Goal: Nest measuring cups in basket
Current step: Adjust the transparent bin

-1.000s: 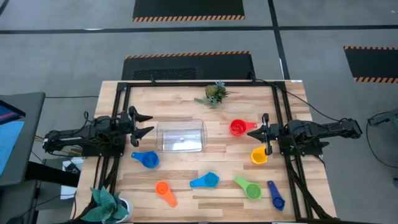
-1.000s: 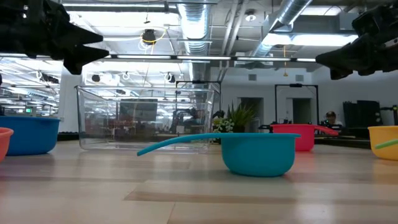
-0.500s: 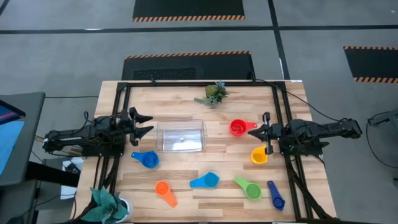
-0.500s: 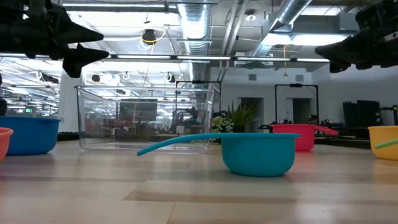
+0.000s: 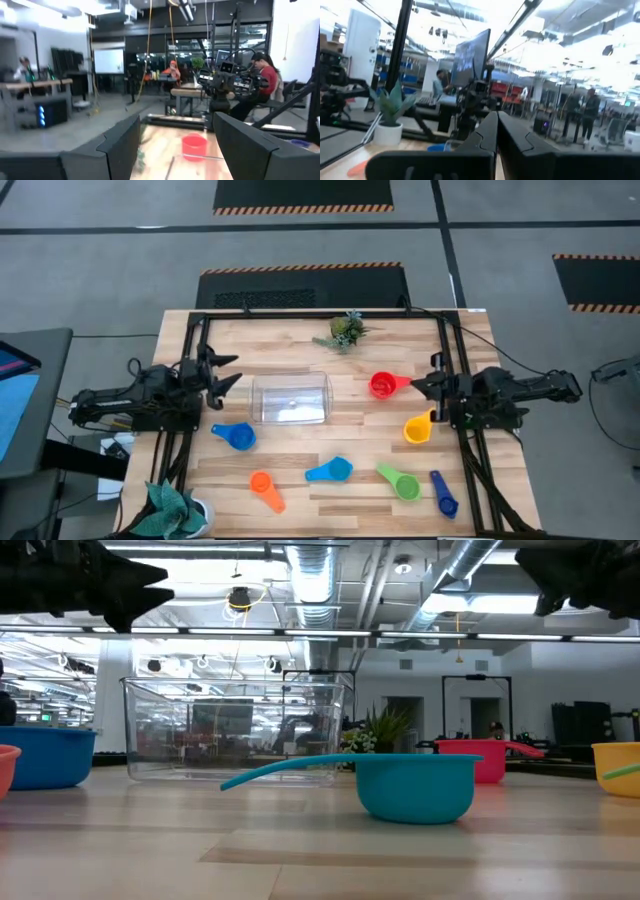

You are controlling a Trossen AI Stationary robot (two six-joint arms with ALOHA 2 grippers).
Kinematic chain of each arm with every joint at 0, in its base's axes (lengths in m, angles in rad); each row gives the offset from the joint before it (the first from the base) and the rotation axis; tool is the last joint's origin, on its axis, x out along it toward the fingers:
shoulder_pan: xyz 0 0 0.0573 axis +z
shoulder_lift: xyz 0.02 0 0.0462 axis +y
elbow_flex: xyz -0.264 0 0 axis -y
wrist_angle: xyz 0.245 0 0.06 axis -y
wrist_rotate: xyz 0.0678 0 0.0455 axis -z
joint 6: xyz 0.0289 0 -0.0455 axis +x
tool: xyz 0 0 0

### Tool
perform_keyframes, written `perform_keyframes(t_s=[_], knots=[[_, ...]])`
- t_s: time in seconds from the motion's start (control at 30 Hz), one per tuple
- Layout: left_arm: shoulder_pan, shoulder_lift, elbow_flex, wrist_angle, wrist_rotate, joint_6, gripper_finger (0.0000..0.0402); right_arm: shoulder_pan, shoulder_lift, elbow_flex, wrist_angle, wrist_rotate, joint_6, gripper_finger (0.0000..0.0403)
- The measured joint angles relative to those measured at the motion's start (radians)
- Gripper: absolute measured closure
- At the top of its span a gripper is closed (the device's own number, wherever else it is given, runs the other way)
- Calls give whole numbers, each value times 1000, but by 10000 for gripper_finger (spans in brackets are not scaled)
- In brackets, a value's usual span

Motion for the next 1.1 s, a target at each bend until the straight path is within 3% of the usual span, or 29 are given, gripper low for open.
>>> perform_keyframes(t_s=[0.27,0.67,0.97,1.1], knots=[[0,0,0,56,0,60,159,0,0,0,8,1,-95,372],[0,0,-1,-6,6,-86,159,0,0,0,8,1,-98,372],[0,0,-1,5,127,-212,159,0,0,0,53,1,-158,372],[-1,0,-1,5,135,-214,159,0,0,0,55,0,-140,372]])
